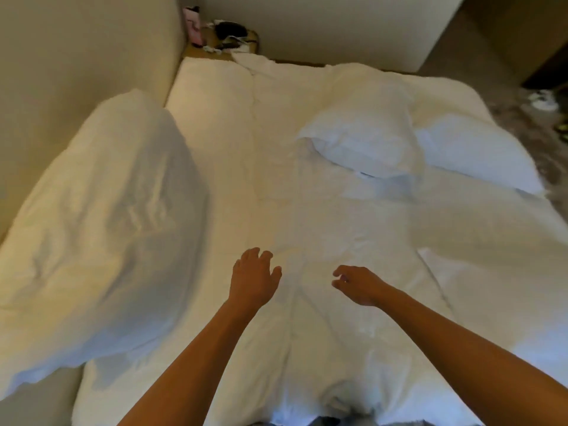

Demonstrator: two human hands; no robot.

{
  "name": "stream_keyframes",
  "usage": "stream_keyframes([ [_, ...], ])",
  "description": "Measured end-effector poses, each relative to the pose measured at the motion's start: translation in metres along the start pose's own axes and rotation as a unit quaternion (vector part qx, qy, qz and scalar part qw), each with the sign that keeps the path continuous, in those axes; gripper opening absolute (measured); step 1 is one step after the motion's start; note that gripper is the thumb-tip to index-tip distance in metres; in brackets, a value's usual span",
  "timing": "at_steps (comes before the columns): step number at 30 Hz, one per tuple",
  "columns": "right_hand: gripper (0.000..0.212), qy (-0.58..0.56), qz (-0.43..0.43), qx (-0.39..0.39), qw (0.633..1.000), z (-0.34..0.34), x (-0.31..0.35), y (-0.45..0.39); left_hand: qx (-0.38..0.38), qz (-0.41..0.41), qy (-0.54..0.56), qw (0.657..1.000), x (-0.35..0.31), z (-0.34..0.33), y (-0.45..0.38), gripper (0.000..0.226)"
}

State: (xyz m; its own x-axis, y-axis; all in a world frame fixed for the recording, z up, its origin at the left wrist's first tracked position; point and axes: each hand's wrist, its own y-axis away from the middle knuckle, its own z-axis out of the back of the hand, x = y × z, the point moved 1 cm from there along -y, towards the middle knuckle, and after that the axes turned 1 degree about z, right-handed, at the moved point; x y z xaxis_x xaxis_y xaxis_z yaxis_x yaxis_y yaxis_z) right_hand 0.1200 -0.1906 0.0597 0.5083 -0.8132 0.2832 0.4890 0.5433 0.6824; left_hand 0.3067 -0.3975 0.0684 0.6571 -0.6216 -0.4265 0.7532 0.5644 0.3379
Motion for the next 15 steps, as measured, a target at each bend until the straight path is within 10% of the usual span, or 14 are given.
stream_keyframes([
  [15, 0.05, -0.156, -0.186, -0.148, 0.959, 0.011, -0.519, 0.137, 0.188, -0.109, -0.022, 0.976, -0.469, -0.247, -0.023, 0.044],
])
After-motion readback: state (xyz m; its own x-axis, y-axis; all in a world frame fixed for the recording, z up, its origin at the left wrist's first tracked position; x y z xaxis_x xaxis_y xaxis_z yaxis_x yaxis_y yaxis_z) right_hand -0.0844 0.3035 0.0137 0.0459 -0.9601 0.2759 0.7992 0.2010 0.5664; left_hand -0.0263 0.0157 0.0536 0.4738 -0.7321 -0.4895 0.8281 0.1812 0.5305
